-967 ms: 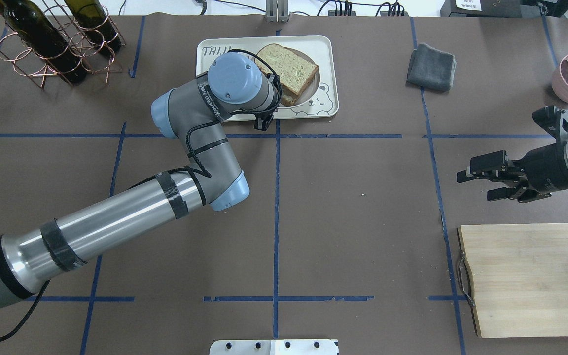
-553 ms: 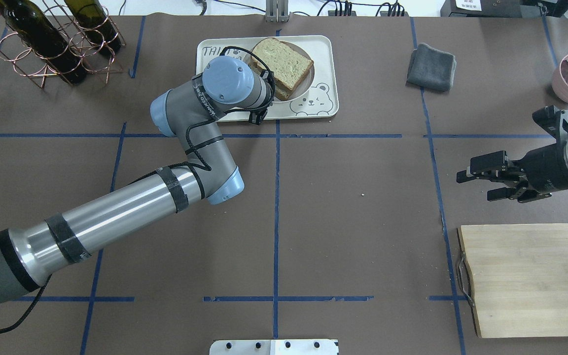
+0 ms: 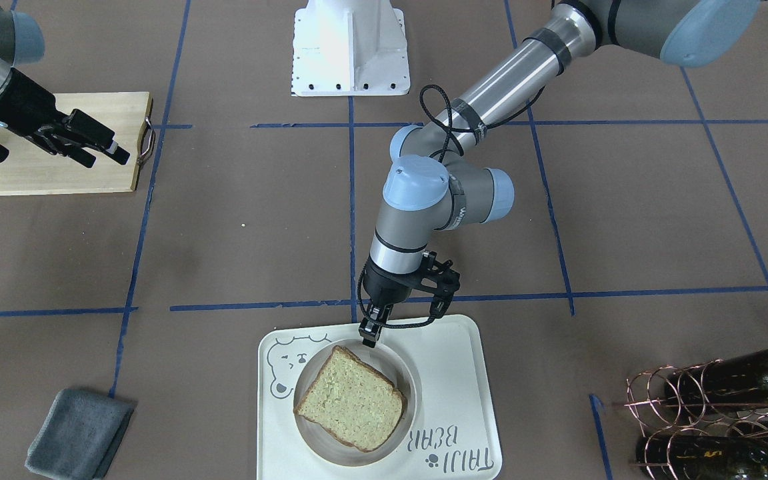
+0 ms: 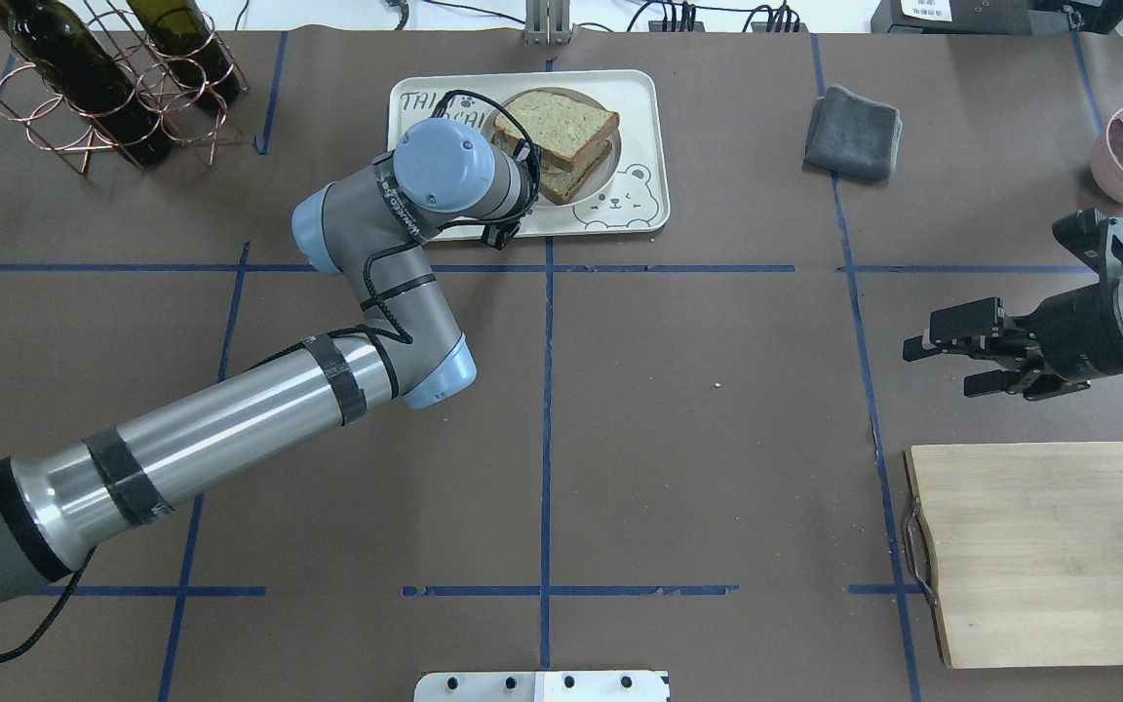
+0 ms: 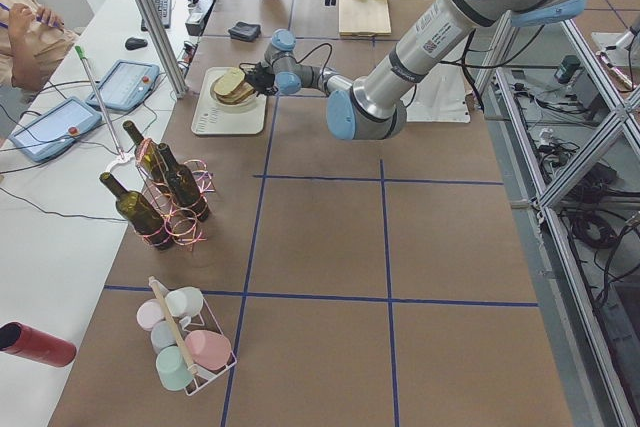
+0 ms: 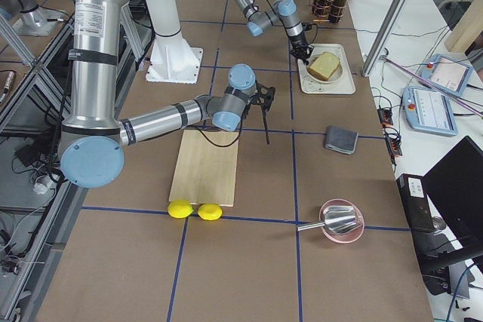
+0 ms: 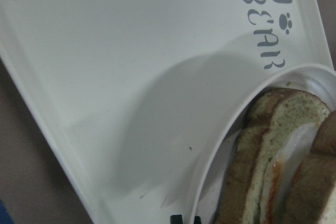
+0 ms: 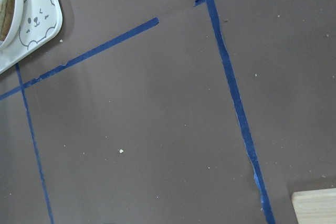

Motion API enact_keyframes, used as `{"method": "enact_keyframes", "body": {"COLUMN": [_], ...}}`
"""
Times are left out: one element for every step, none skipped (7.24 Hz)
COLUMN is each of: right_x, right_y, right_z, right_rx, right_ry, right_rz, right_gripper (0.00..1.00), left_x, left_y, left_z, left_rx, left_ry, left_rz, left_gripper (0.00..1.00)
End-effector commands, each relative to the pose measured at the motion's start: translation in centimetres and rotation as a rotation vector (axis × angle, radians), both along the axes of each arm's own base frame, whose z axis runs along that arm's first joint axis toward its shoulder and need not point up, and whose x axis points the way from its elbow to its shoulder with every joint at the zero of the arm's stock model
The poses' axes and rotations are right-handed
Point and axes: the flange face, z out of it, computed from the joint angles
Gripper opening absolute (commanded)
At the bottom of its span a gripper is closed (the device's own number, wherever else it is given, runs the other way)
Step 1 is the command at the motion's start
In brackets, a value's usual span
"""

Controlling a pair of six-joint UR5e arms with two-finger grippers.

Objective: Make sandwich and place on tray
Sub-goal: 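Release the plate and withdraw the left gripper from the tray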

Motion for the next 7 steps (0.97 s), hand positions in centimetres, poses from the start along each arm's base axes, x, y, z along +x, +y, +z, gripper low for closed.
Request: {"method": "enact_keyframes", "body": {"right_x": [-0.1,0.0,0.5,2.5,5.4,8.5,11.3], "right_y": [-0.1,-0.2,-0.4,-1.4,-2.8,-4.1,-5.2], "right_z": [0.1,0.1,0.3,0.8,2.3,5.0,8.4], "right_rx": [-0.002,-0.002,-0.012,-0.038,-0.055,0.006,0.043], "right_ry": [0.002,0.001,0.001,0.001,-0.002,0.009,0.028], "right_rz": [0.000,0.002,0.005,0.026,0.040,0.020,0.013], "right_gripper": [1.00,1.00,1.00,1.00,1.00,1.00,1.00], "left_x": [-3.4,-5.4,-9.0,-12.4,-16.0,-20.1,-25.1], "left_y": [1.8,2.8,5.8,9.0,11.7,14.4,16.4], "left_z": [0.5,2.4,4.8,6.8,8.8,12.5,16.8], "left_rx": [0.048,0.044,0.124,0.231,0.329,0.418,0.515], "left_ry": [0.025,0.022,0.012,-0.015,-0.047,-0.116,-0.217], "left_rz": [0.062,0.094,0.147,0.251,0.337,0.404,0.458], "left_gripper": [0.51,0.49,0.49,0.49,0.49,0.49,0.51]}}
